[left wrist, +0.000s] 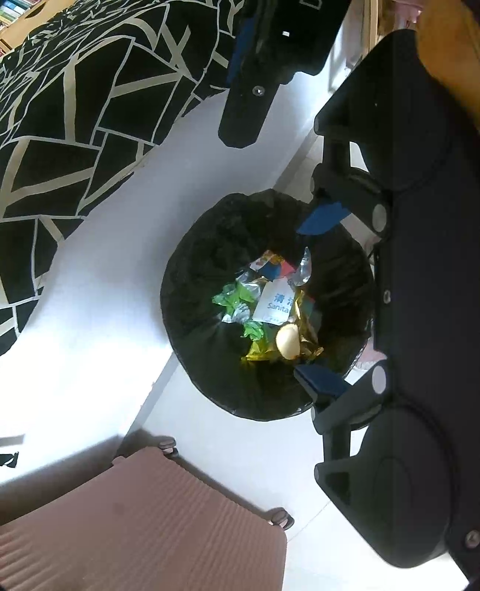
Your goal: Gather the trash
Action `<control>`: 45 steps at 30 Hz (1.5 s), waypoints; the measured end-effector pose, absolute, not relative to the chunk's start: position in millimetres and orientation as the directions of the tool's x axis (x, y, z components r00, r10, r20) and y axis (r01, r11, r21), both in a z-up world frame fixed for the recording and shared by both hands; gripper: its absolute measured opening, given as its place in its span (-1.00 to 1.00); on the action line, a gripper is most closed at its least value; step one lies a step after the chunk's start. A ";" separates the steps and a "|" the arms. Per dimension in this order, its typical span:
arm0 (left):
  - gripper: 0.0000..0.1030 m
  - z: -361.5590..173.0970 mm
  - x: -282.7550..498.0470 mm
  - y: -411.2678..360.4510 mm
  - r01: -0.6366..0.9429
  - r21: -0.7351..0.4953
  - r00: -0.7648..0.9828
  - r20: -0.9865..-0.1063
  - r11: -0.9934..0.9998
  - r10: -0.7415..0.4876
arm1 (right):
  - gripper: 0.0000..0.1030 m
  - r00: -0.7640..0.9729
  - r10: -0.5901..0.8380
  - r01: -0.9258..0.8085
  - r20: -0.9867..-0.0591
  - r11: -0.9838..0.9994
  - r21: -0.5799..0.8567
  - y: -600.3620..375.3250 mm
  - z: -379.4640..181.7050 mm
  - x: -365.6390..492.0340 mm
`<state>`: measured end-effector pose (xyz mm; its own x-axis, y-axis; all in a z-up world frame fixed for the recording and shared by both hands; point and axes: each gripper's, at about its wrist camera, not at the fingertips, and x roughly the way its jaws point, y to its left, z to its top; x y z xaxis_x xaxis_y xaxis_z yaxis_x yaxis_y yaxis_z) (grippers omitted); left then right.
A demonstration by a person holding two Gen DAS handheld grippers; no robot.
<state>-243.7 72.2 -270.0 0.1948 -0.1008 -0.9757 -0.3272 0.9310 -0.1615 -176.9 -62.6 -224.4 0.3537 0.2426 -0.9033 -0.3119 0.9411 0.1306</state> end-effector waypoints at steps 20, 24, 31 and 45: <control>0.49 -271.4 -245.2 68.8 -0.326 -0.155 0.191 -0.977 0.933 -0.096 | 0.53 0.369 0.231 -0.297 -0.900 0.947 0.122 -62.8 -222.2 -180.7; 0.49 -270.7 -245.8 70.3 -0.326 -0.154 0.193 -0.977 0.933 -0.094 | 0.53 0.376 0.227 -0.293 -0.899 0.949 0.117 -63.3 -220.9 -181.2; 0.49 -269.6 -246.7 72.4 -0.327 -0.150 0.193 -0.977 0.933 -0.089 | 0.53 0.379 0.225 -0.289 -0.897 0.950 0.116 -63.9 -220.2 -182.7; 0.50 -267.4 -248.9 71.9 -0.317 -0.138 0.198 -0.977 0.938 -0.077 | 0.53 0.383 0.225 -0.293 -0.896 0.950 0.113 -64.2 -217.3 -184.4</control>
<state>-248.9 71.9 -267.4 0.1977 -0.0765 -0.9773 -0.3172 0.9383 -0.1376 -184.4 -64.2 -217.3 0.3831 0.2248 -0.8960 -0.2927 0.9495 0.1131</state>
